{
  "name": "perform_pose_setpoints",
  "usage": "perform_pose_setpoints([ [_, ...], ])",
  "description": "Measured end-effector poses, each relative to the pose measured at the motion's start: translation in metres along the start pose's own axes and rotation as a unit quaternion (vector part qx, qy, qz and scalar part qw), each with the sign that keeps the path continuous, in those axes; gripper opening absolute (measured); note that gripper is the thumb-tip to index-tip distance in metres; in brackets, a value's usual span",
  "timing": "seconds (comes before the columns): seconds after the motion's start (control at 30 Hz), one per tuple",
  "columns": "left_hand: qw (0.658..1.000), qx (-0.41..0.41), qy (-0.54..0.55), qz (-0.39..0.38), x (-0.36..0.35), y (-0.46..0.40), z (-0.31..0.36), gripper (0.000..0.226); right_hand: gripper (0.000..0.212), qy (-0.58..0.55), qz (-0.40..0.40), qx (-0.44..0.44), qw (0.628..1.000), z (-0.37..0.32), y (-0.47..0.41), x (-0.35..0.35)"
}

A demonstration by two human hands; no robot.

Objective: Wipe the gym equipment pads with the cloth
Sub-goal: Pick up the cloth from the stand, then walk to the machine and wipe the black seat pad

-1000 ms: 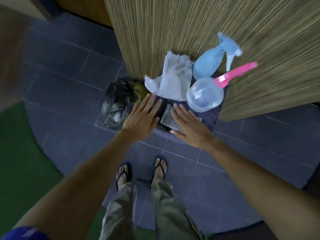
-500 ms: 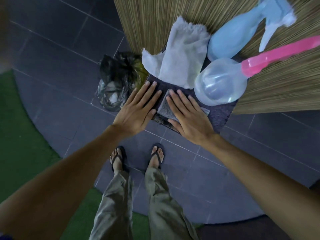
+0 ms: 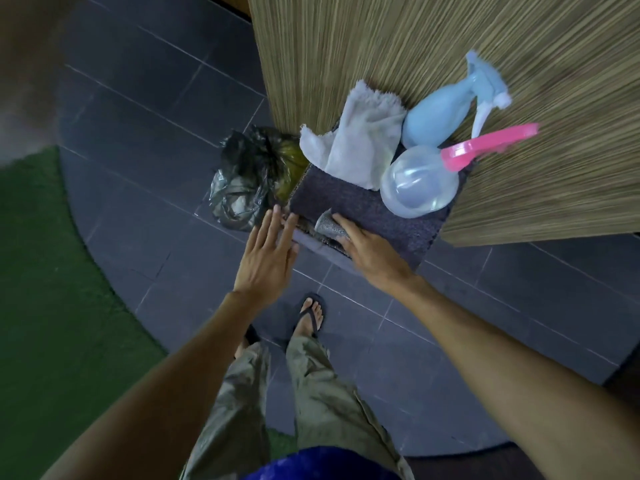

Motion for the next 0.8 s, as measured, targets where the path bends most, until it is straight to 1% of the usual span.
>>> perform_pose_setpoints([
  [0.07,0.995,0.081,0.054,-0.023,-0.003,0.043,-0.014,0.057,0.046,-0.073,-0.053,-0.049,0.995,-0.018,0.013,-0.019],
  [0.17,0.976,0.177,0.09,-0.088,-0.018,0.114,-0.033,0.059,0.049,-0.119,-0.132,-0.054,0.983,-0.066,0.031,-0.063],
  [0.27,0.953,0.236,0.124,-0.142,-0.035,0.19,-0.053,0.06,0.047,-0.089,-0.213,-0.038,0.972,-0.121,0.049,-0.118],
  [0.37,0.929,0.297,0.15,-0.164,-0.056,0.268,-0.081,0.061,0.044,-0.037,-0.299,0.01,0.953,-0.18,0.075,-0.182],
  [0.43,0.911,0.344,0.161,-0.164,-0.066,0.324,-0.102,0.058,0.042,-0.001,-0.353,0.046,0.934,-0.22,0.096,-0.226],
  [0.53,0.874,0.416,0.198,-0.155,-0.082,0.413,-0.131,0.047,0.04,0.051,-0.429,0.097,0.897,-0.282,0.134,-0.293],
  [0.63,0.833,0.471,0.259,-0.133,-0.102,0.5,-0.156,0.046,0.04,0.102,-0.475,0.153,0.861,-0.339,0.176,-0.358],
  [0.73,0.784,0.533,0.306,-0.086,-0.122,0.587,-0.184,0.045,0.039,0.15,-0.509,0.211,0.821,-0.397,0.22,-0.422],
  [0.8,0.747,0.566,0.342,-0.065,-0.137,0.642,-0.199,0.045,0.038,0.179,-0.532,0.252,0.788,-0.435,0.254,-0.462],
])
Point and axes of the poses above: each hand's wrist, its own y-axis away from the middle knuckle, its own x-axis out of the back of the hand, z = x × y, the point moved 10 cm from there along -y, towards the middle knuckle, and after that the axes turned 10 degrees about -y, right-handed, at the moved point
